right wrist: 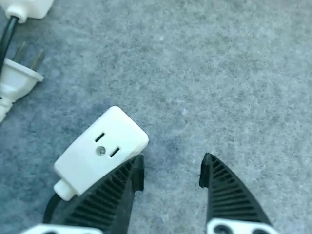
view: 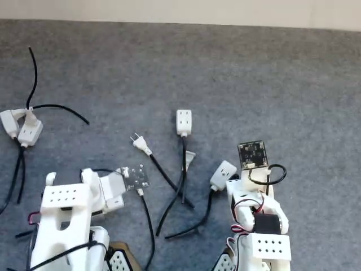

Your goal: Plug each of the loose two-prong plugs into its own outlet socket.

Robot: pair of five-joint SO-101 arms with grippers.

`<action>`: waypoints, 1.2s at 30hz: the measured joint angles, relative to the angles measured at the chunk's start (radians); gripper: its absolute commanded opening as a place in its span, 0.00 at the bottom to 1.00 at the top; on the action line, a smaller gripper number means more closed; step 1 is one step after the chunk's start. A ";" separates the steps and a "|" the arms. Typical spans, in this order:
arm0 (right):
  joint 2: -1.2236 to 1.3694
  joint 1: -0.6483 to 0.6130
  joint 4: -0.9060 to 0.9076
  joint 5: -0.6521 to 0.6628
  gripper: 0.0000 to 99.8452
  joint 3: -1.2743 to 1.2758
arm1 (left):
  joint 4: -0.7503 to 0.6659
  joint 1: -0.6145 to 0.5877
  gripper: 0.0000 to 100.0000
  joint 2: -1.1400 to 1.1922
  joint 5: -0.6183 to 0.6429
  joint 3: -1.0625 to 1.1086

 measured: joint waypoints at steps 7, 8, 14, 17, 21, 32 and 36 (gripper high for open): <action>0.000 0.000 0.000 0.000 0.19 0.000 | -0.012 0.000 0.34 -0.020 0.025 -0.002; 0.000 0.000 0.000 0.000 0.19 0.000 | -0.012 0.000 0.35 -0.020 0.026 -0.005; 0.000 0.000 0.000 0.000 0.19 0.000 | -0.012 0.000 0.30 -0.020 0.028 -0.028; 0.000 0.000 0.000 0.000 0.19 0.000 | -0.012 0.000 0.29 -0.020 0.028 -0.028; 0.000 0.000 0.002 0.000 0.19 0.000 | -0.017 0.000 0.29 -0.020 0.028 -0.028; 0.000 0.000 0.002 0.000 0.19 0.000 | -0.189 0.153 0.29 -0.020 0.170 0.029; 0.000 0.000 0.002 0.000 0.19 0.000 | -0.204 0.180 0.22 -0.020 0.204 0.029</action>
